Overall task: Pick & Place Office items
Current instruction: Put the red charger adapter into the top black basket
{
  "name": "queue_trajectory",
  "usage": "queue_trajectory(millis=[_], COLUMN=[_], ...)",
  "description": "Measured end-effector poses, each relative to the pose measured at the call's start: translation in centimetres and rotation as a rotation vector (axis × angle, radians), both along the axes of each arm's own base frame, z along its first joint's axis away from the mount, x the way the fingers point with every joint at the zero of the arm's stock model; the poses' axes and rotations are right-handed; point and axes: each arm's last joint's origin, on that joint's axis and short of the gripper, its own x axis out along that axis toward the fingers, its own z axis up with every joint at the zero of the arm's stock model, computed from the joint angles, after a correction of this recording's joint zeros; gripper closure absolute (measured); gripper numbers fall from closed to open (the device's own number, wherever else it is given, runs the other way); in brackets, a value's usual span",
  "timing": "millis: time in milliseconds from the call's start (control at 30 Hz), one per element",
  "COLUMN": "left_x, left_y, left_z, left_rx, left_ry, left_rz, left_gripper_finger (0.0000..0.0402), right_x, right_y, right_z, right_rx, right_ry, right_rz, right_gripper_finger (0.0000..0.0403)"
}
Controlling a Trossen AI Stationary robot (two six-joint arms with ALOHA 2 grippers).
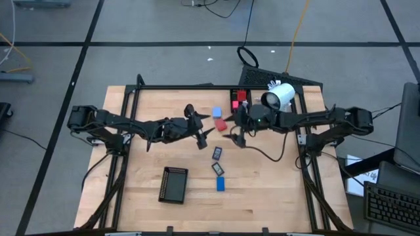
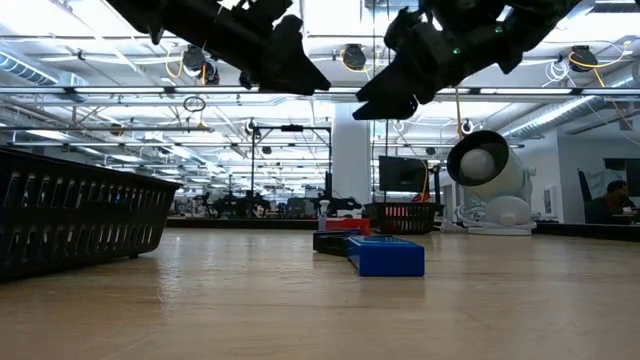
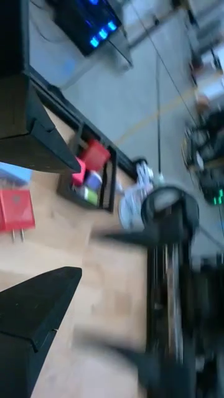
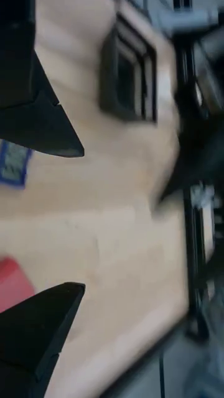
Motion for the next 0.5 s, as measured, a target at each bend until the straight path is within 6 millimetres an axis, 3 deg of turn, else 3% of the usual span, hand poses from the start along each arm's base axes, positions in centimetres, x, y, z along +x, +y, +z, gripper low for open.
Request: queue_trajectory(millis=[133, 500], left_x=[-0.1, -0.1], left_y=[0.9, 1.6], left_z=[-0.1, -0.2], left_rx=[-0.063, -0.11], left_ry=[-0.021, -0.037], left_rz=[0.066, 0.072], left_gripper_finger=[0.0142, 0.0142], right_x=[-0.1, -0.9], right_y=[0.5, 0.3], right_z=[-0.4, -2.0], right_rx=[0.002, 0.02], right_ry=[0.02, 0.111], right_rz=[0.082, 0.068], right_gripper_finger=[0.0067, 0.0067])
